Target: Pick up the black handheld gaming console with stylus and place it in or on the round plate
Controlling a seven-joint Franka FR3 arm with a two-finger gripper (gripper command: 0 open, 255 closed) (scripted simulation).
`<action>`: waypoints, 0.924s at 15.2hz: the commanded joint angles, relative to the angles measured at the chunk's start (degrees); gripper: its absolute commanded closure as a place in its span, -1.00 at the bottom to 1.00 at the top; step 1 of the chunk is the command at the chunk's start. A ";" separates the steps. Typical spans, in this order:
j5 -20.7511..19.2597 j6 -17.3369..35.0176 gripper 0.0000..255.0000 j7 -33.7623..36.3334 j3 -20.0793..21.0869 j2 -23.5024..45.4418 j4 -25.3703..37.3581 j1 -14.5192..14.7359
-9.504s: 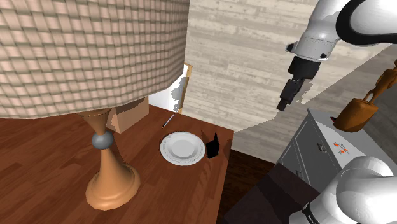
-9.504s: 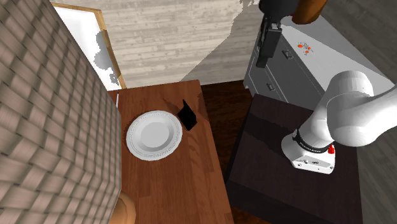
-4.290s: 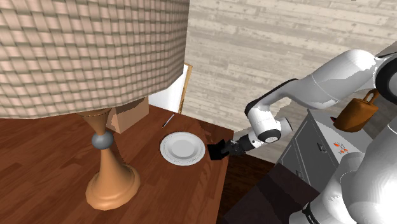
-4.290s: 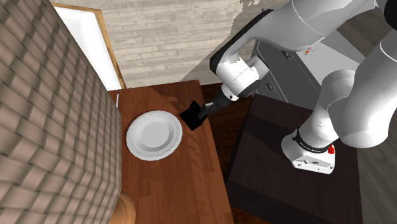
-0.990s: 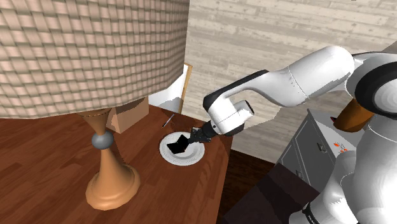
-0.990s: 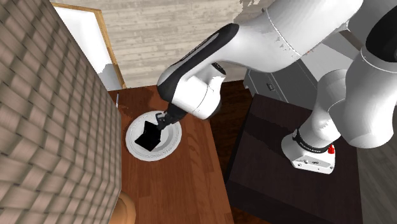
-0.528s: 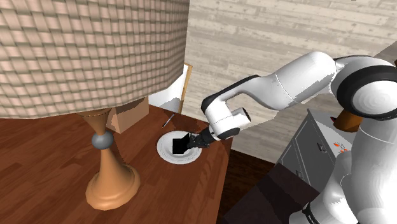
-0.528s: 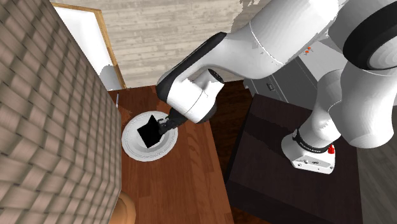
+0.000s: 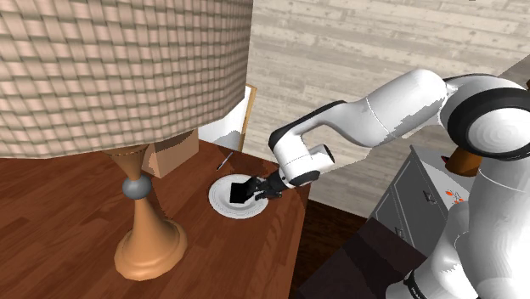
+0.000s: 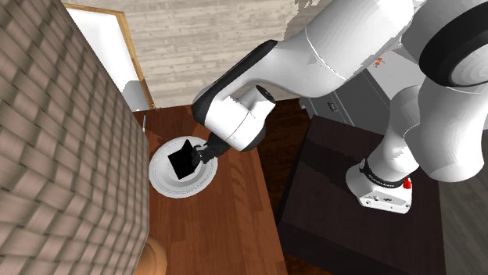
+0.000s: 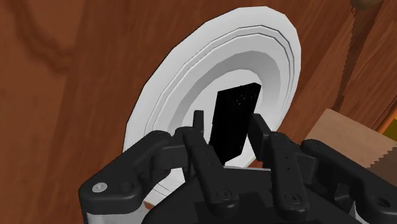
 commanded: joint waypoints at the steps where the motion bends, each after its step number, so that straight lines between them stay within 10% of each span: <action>1: -0.01 0.03 -1.00 0.01 0.01 0.06 -0.10 0.00; 14: -8.33 0.60 -1.00 7.59 0.74 -9.20 -7.80 -1.30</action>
